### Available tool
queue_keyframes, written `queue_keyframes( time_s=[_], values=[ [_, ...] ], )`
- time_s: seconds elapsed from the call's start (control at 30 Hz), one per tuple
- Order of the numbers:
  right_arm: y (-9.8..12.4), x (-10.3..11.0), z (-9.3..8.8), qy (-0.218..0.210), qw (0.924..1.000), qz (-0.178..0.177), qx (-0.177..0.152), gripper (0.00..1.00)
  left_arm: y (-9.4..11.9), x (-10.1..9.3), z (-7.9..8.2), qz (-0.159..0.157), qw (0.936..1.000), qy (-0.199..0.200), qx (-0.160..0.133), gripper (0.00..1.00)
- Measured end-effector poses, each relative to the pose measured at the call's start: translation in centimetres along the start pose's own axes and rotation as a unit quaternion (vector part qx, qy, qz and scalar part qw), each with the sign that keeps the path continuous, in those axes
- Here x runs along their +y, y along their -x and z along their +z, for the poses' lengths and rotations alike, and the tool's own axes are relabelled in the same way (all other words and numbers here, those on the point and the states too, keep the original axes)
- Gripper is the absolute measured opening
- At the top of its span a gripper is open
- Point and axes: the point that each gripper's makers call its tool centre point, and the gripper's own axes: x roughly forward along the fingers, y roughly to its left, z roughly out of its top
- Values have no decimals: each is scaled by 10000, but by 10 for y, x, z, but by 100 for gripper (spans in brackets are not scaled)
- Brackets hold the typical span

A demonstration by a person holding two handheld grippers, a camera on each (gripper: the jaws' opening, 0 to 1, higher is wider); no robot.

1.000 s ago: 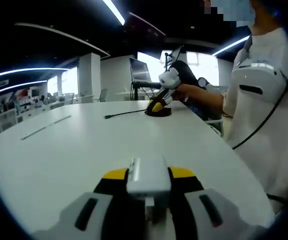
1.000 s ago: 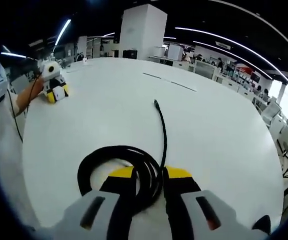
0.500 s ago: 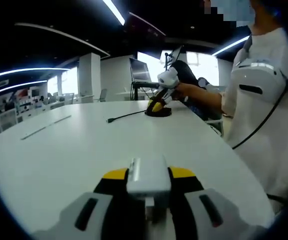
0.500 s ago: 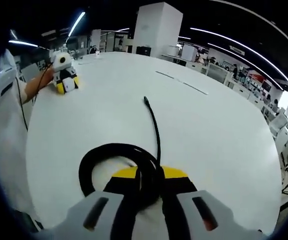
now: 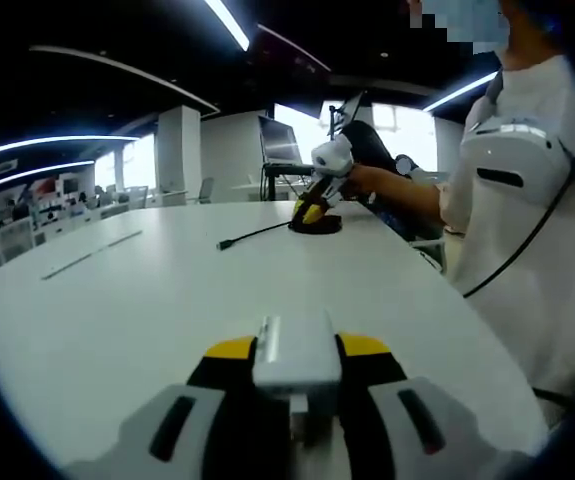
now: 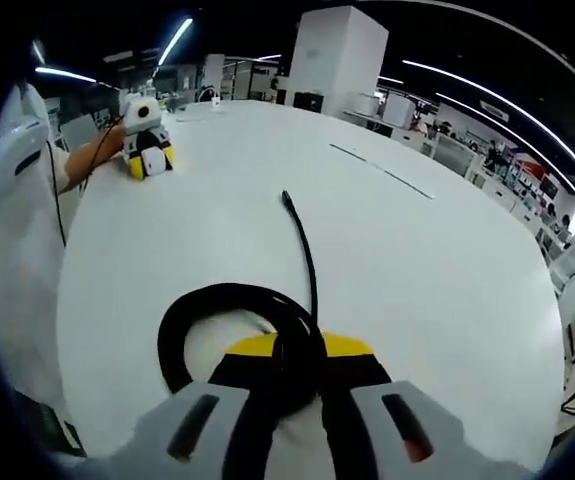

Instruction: Plug the desk Type‑C cable into the charger adapter.

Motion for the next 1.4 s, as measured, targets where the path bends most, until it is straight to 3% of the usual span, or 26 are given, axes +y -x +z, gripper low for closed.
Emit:
queue_keyframes(
  time_s=[0.33, 0.8, 1.4],
  values=[
    [-1, 1, 0, 102, 9996, 264, 5, 13, 0, 0, 0, 1, 10000, -2, 0, 30],
    [-2, 3, 1, 611, 9956, 678, 191, 12, 0, -1, -1, 5, 10000, 0, -1, 30],
    [-4, 6, 2, 1285, 9849, 1101, 365, 12, 0, 0, -1, 8, 10000, -1, -1, 30]
  ],
)
